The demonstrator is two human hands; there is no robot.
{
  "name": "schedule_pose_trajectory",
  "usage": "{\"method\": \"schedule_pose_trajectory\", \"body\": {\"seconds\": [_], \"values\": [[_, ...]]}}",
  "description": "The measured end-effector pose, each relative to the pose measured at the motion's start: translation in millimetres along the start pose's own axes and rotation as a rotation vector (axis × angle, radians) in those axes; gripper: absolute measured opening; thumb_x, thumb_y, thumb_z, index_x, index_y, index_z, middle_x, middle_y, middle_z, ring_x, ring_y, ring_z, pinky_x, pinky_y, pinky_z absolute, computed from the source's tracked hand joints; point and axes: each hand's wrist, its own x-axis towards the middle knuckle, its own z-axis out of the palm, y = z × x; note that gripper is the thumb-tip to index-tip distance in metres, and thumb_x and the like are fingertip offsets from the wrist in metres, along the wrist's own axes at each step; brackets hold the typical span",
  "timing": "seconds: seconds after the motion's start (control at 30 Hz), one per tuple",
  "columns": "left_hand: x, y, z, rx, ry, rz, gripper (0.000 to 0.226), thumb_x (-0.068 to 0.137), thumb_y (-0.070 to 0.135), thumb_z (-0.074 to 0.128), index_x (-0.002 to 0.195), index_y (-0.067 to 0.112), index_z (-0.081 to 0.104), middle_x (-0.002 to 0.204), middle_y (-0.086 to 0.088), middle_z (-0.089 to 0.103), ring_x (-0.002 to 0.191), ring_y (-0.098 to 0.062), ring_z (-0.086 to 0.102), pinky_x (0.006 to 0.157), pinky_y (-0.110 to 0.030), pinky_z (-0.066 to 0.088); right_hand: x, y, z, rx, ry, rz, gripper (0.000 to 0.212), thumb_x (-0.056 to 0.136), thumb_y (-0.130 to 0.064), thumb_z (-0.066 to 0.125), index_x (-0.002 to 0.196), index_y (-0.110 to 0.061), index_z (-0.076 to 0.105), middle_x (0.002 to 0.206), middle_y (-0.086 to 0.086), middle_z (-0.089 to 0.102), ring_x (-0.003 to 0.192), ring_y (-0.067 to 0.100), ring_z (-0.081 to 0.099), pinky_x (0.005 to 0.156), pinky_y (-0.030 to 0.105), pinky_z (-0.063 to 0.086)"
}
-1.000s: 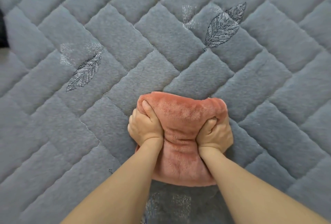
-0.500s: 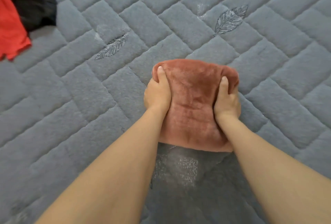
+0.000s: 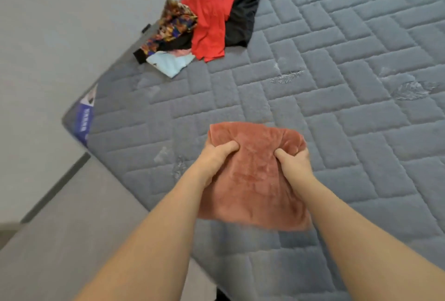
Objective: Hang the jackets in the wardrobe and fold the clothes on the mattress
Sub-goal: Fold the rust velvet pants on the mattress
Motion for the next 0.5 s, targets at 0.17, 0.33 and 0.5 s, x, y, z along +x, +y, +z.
{"method": "schedule_pose_trajectory", "body": {"seconds": [0.17,0.33,0.5], "values": [[-149,-15,-121,-0.124,0.368,0.146,0.047,0.069,0.027,0.077,0.113,0.023,0.063,0.105,0.008,0.072,0.092,-0.003,0.069,0.083,-0.021,0.053,-140,-43,87,-0.198,-0.2,-0.103,0.068,0.077,-0.042,0.067,0.132,-0.012,0.041,0.123,0.007,0.06,0.116,0.031,0.057,0.102,0.042,0.044],[-292,-58,-235,-0.248,0.655,0.158,0.022,0.084,0.011,0.072,0.104,0.017,0.068,0.099,0.005,0.073,0.078,0.006,0.067,0.074,-0.014,0.052,-285,-58,179,-0.373,-0.418,-0.23,0.066,0.084,-0.044,0.063,0.135,-0.011,0.037,0.129,0.012,0.057,0.118,0.034,0.055,0.099,0.04,0.043],[-427,-118,-333,-0.395,0.919,0.077,0.028,0.081,0.028,0.071,0.109,0.022,0.069,0.1,0.007,0.075,0.092,-0.006,0.07,0.09,-0.032,0.055,-438,-50,263,-0.465,-0.633,-0.325,0.074,0.074,-0.052,0.065,0.133,-0.014,0.041,0.129,0.011,0.059,0.119,0.033,0.056,0.103,0.041,0.041]]}}
